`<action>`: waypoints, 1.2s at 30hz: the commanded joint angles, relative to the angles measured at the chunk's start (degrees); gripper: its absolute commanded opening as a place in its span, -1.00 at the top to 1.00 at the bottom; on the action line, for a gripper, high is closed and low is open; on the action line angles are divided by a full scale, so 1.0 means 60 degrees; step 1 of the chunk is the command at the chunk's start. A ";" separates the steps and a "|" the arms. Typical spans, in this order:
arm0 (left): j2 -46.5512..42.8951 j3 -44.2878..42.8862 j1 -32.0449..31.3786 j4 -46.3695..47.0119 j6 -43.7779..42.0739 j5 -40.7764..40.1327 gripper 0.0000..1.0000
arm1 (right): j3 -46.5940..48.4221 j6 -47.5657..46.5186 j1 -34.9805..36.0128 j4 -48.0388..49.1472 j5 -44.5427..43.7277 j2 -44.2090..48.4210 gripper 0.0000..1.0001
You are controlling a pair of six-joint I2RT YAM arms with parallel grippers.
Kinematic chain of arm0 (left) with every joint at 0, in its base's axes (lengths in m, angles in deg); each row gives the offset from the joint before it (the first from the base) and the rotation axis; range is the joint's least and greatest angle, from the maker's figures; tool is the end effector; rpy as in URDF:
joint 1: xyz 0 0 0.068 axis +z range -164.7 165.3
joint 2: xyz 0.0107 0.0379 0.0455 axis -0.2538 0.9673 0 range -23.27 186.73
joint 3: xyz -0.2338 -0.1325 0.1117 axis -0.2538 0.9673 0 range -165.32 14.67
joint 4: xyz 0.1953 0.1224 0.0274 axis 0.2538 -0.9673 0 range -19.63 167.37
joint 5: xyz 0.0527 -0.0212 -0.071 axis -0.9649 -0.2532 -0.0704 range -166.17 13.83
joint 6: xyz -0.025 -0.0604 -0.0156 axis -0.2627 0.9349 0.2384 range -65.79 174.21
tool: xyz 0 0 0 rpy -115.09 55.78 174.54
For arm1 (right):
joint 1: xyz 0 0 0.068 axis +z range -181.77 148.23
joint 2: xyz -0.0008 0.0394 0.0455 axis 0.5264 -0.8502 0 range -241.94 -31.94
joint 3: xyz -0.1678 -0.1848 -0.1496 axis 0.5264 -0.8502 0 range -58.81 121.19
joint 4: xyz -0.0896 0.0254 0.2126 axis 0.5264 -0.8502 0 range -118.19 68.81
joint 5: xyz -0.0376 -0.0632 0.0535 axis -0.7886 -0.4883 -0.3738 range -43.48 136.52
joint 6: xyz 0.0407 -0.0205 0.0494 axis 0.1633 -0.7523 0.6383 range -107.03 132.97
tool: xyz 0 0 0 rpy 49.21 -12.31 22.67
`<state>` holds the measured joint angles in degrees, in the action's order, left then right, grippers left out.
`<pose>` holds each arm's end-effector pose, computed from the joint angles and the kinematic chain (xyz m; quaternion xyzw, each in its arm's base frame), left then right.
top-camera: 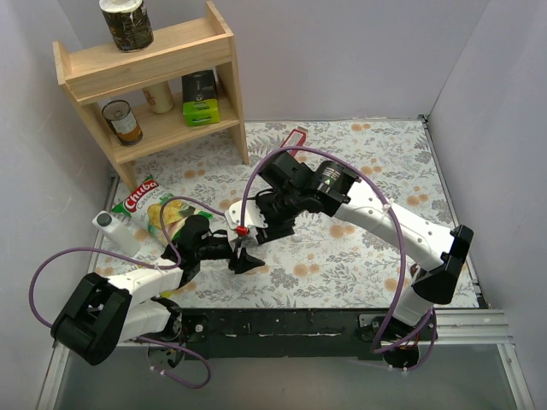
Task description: Screw on the bottle caps
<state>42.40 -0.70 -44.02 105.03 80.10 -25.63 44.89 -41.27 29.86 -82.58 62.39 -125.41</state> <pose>0.1416 -0.1270 0.2037 0.2591 0.7451 -0.5471 0.2799 0.1369 0.2843 0.3949 -0.8159 0.4570 0.1512 0.3203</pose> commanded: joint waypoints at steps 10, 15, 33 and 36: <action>-0.0193 -0.0147 0.0009 0.0166 -0.0445 0.0204 1.00 | -0.0057 0.0234 -0.0002 0.0636 -0.0259 0.0095 0.26; -0.0222 -0.0147 -0.0006 0.0312 -0.1222 -0.0060 1.00 | 0.0382 0.0617 -0.0266 -0.0138 0.0414 -0.0124 0.39; -0.0076 -0.0425 -0.0035 0.1235 -0.0463 -0.0367 1.00 | 0.0574 0.0924 -0.0325 -0.0434 0.0445 -0.0374 0.39; -0.0090 -0.0455 -0.0050 0.1381 -0.0010 -0.0528 1.00 | 0.0544 0.1070 -0.0296 -0.0419 0.0225 -0.0418 0.40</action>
<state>42.69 -0.77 -44.09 108.42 75.53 -27.79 48.65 -36.90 27.98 -85.16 65.70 -127.38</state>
